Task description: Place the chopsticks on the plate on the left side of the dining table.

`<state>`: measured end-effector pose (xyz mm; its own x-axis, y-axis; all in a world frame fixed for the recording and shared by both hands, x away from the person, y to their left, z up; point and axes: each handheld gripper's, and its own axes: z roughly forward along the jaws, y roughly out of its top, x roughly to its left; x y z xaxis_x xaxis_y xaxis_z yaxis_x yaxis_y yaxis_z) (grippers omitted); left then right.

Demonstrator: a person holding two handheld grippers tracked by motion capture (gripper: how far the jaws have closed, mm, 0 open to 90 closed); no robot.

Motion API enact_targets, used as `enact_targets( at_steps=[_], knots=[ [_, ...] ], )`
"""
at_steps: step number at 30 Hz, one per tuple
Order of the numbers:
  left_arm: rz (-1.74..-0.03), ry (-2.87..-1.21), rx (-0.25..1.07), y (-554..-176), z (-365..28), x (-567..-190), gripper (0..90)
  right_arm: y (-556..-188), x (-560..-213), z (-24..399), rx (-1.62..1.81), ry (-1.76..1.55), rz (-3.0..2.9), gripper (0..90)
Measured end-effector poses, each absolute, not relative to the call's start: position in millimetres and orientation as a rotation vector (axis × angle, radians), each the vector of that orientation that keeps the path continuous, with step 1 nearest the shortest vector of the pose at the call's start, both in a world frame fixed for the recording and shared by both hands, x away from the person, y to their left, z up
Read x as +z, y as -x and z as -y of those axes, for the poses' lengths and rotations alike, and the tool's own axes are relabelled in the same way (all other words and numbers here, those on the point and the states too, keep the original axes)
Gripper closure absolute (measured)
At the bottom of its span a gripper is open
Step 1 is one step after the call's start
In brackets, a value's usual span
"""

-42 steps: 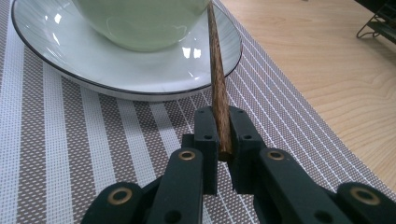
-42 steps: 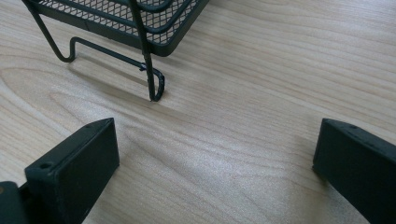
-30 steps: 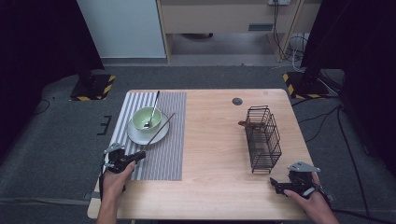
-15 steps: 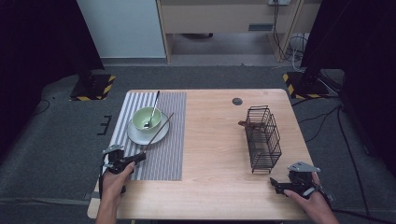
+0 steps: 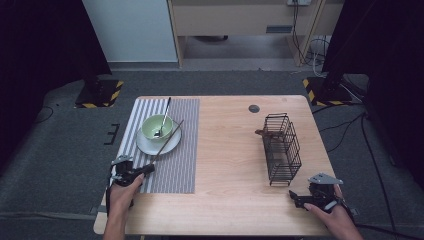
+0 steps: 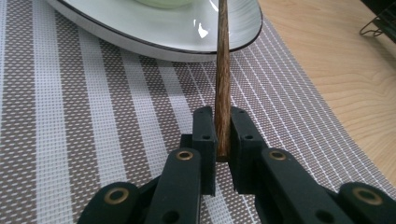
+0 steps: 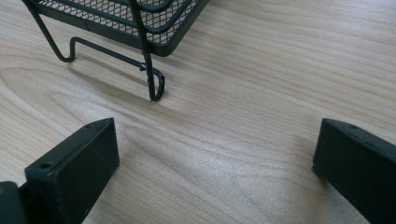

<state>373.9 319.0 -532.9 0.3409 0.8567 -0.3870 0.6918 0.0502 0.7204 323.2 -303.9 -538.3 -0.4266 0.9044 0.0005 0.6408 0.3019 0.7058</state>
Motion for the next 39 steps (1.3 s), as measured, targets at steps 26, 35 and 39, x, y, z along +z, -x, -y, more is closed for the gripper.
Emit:
enact_targets(
  at_steps=[26, 35, 39],
  knots=[
    [-1.348, -1.657, 0.400, -369.4, -316.3, -519.3, 50.5, -323.1, -538.3, 303.8, 0.900, -1.382, -2.177, 0.4],
    [-1.296, -1.682, 0.484, -364.7, -307.5, -504.0, 43.0, -323.2, -538.3, 303.9, 0.900, -1.381, -2.177, 0.4],
    [-1.270, -1.693, 0.491, -362.6, -298.9, -497.6, 42.8, -323.2, -538.3, 303.9, 0.900, -1.380, -2.177, 0.4]
  ],
)
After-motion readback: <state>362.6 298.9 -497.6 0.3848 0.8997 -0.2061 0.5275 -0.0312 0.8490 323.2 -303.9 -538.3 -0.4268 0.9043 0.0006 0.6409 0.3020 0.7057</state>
